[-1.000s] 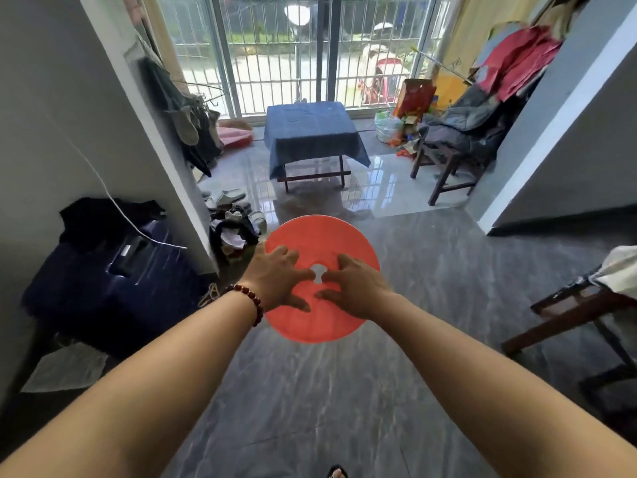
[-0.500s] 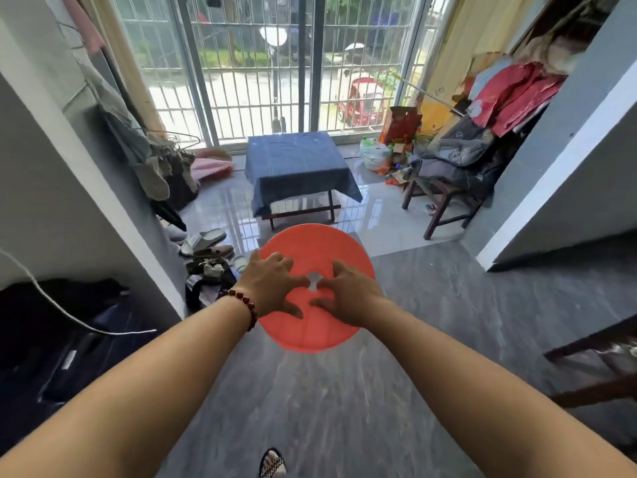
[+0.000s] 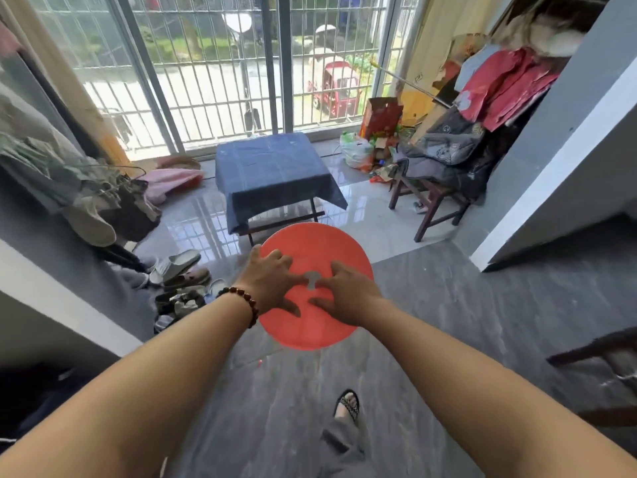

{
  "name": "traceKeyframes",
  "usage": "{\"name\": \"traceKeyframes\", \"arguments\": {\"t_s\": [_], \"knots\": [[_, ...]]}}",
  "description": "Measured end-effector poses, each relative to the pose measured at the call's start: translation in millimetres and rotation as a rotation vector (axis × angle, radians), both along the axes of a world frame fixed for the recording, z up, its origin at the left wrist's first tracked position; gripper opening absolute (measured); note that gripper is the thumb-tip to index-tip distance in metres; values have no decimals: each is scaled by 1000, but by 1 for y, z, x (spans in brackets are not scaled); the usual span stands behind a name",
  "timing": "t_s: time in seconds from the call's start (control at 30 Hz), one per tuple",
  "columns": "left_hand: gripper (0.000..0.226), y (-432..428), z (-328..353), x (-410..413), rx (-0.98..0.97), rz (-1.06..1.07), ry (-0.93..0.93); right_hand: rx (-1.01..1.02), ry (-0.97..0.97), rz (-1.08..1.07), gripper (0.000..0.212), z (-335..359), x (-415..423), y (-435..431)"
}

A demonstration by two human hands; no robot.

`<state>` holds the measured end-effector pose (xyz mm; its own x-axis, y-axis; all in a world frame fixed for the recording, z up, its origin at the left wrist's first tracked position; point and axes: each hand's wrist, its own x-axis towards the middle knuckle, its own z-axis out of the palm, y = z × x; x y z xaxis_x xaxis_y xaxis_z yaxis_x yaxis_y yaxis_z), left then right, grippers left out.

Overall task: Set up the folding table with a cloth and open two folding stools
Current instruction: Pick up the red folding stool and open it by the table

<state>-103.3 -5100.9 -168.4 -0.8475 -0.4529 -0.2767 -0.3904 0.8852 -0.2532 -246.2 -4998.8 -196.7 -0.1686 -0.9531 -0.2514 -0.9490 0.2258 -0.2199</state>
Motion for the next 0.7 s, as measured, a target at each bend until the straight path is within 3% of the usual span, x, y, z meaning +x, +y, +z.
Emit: {"name": "traceKeyframes", "arguments": {"t_s": [0.4, 0.7], "knots": [[69, -136, 12, -180, -60, -50, 62, -26, 15, -27, 45, 27, -178, -129], [68, -232, -4, -244, -8, -16, 36, 11, 31, 16, 42, 17, -244, -228]]}}
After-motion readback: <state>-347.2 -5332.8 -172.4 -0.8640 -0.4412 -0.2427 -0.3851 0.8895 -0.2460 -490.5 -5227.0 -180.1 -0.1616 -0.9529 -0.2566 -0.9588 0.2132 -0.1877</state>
